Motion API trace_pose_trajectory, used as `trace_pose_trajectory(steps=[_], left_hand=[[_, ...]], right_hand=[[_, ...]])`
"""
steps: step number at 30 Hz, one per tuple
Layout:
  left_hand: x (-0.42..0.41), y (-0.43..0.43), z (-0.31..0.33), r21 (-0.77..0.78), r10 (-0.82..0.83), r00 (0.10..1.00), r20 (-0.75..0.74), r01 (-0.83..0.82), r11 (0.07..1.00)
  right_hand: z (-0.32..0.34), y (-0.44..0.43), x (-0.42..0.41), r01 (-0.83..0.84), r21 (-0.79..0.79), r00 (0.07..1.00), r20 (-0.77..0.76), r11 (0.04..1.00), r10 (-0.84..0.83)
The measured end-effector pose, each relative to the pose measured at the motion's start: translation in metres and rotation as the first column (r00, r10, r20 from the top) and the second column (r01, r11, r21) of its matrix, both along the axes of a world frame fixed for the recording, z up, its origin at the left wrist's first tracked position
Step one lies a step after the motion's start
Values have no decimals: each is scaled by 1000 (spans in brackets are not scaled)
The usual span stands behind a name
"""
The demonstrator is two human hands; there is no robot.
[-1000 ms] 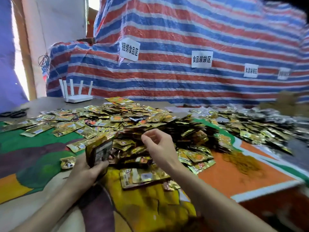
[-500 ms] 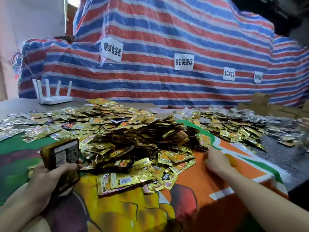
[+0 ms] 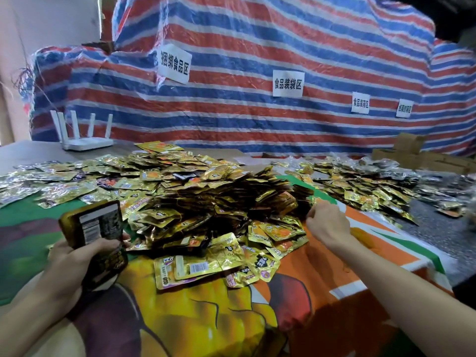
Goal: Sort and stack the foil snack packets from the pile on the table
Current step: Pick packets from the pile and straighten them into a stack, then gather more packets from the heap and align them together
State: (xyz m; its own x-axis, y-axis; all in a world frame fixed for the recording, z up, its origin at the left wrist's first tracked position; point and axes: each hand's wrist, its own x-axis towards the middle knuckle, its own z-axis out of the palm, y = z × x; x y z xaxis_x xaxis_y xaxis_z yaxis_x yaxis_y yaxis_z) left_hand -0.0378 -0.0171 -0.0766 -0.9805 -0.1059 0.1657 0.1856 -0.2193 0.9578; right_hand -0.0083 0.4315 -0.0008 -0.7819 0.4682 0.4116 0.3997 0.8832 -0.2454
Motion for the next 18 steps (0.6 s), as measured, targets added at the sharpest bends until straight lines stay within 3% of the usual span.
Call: trace_pose_trajectory(steps=[3, 5, 10, 14, 18], left_hand=[[8, 7, 9, 58, -11, 999, -44, 13, 998], [12, 9, 13, 111, -15, 999, -28, 18, 994], [14, -1, 19, 120, -70, 998, -2, 70, 990], [17, -8, 24, 210, -192, 979, 61, 176, 962], [17, -15, 26, 299, -293, 948, 127, 245, 922]], right_hand=[[17, -36, -6, -200, -28, 965, -181, 979, 191], [23, -72, -9, -386, -106, 896, -278, 916, 345], [19, -177, -20, -715, -343, 699, -359, 609, 618], [6, -245, -34, -755, -582, 595, -418, 301, 687], [-11, -277, -39, -747, -660, 541, -542, 72, 643]])
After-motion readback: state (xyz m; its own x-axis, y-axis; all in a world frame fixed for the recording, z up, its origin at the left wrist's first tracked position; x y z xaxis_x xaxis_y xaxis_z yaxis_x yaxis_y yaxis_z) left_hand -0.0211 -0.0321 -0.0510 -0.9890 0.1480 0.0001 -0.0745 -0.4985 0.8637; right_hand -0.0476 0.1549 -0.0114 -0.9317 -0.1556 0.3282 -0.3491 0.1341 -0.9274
